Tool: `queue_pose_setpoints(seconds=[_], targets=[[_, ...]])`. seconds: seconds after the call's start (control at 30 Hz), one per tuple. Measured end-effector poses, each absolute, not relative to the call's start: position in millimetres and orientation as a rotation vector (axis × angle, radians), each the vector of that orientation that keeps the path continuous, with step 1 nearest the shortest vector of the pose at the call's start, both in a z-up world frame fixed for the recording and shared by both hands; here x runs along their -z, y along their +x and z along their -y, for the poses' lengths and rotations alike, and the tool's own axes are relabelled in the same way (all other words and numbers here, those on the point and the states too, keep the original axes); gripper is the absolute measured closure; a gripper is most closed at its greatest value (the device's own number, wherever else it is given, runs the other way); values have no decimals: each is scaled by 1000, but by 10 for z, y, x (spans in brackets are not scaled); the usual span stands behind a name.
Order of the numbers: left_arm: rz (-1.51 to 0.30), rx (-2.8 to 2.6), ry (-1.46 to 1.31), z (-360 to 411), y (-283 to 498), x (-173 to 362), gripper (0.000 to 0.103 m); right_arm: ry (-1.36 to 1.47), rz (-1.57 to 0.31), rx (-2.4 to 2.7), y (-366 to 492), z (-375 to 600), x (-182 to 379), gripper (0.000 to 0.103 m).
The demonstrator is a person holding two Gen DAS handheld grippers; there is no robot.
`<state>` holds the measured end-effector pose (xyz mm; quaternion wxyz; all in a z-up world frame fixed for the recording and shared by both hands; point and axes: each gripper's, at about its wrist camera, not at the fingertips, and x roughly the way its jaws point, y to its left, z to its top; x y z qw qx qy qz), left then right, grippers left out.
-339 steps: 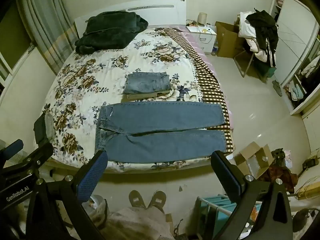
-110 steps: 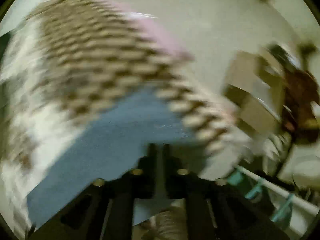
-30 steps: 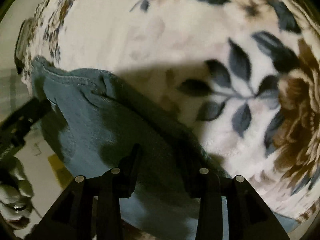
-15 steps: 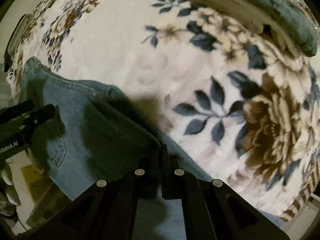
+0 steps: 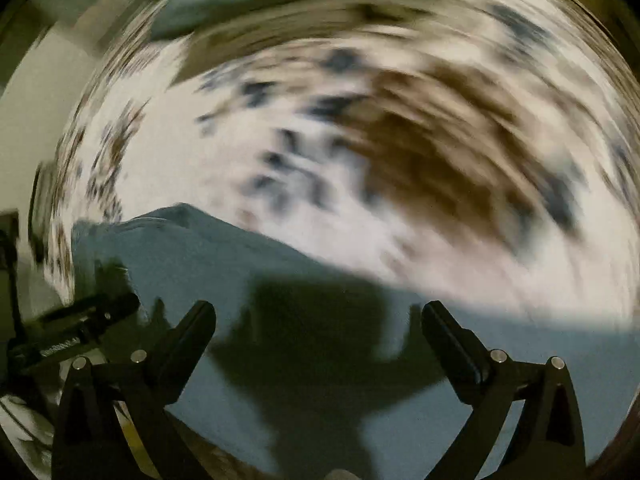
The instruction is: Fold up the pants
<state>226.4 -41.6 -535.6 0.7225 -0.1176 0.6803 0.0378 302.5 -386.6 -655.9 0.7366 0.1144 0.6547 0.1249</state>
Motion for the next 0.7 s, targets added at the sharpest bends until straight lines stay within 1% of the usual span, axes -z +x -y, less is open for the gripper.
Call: queue_pose_setpoints(seconds=[0.17,0.2,0.3,0.43,0.47,0.5,0.53,0.6,0.7], targets=[[-1531,33,-219,1227,2201,5417,23,621,-1415,113,2163,5482,6673,1],[-1535,58,-209,1433,2205,5447,23,699,-1401,183,1974,5813,6738,4],[-1552,116,-180,1926,2232,5563,23,897,-1330,356,1478,6633,6984,20],[-1662,194,-230,2398,2294,5952,23,1069,-1198,401,1104,7259,7313,23],[-1684,177,-204,2471,2301,6071,21,1099,-1169,389,1066,7350,7401,25],[-1683,177,-184,2533,2314,6136,11,1128,-1142,373,1046,7417,7477,33],[-1677,188,-185,2580,2329,6157,0,1148,-1119,357,1044,7459,7522,37],[-1684,169,-116,2701,2335,6196,0,1158,-1065,343,1037,7518,7510,37],[-1683,138,-41,2837,2324,6239,0,1198,-975,279,1035,7582,7440,51]])
